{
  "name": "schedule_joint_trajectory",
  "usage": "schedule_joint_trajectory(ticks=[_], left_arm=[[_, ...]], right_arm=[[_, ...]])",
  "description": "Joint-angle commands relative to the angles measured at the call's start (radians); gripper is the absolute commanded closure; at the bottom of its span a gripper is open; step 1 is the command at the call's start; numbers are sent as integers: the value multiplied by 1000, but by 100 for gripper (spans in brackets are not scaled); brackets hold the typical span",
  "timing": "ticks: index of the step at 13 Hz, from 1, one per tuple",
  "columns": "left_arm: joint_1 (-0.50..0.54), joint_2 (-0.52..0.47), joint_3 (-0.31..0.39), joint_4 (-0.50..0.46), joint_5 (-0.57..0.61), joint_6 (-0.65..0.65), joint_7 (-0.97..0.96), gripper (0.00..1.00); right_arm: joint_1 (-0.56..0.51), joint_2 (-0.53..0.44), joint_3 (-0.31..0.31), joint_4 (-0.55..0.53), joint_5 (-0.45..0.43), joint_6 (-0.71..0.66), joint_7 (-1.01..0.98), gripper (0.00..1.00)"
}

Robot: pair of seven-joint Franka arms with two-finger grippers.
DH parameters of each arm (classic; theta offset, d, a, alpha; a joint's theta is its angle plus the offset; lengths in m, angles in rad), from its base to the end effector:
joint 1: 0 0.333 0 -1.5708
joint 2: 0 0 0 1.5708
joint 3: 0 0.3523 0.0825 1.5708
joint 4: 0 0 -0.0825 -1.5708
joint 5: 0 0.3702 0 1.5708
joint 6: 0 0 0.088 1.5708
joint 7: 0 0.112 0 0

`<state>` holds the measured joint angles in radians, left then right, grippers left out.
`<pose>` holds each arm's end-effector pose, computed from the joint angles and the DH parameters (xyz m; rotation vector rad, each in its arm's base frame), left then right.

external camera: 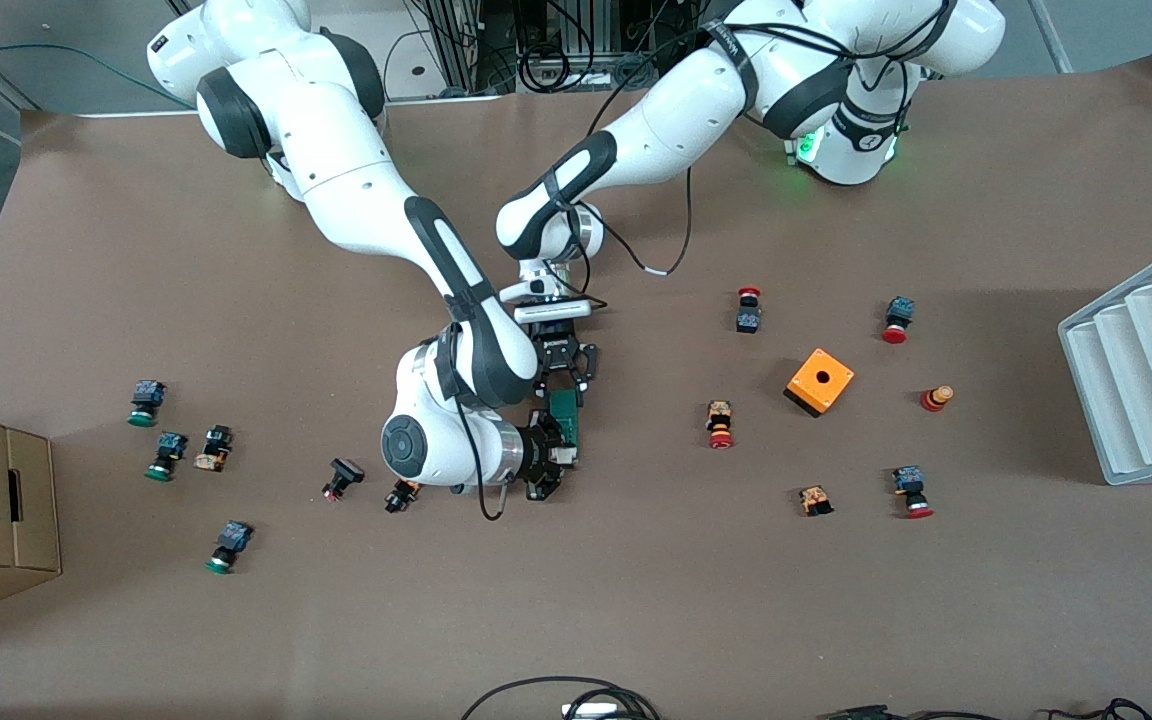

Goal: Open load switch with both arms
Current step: 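Push the white handle down with the right gripper while the left gripper holds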

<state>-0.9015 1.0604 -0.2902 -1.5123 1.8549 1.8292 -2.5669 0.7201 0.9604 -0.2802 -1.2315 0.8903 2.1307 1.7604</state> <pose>0.3696 -0.5979 0.0827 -2.4889 -0.2673 -1.8519 0.6539 0.4226 0.2251 -1.8774 2.1350 0.6766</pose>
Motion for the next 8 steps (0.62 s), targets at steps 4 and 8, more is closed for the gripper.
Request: schedule_joint_trajectory(ticks=[4, 8], left_arm=[[1, 12, -12, 9, -2, -2, -9, 44], [0, 12, -14, 9, -3, -2, -9, 44]], right_arm=[[18, -58, -1, -49, -11, -11, -2, 72], [21, -88, 1, -88, -13, -12, -15, 72]])
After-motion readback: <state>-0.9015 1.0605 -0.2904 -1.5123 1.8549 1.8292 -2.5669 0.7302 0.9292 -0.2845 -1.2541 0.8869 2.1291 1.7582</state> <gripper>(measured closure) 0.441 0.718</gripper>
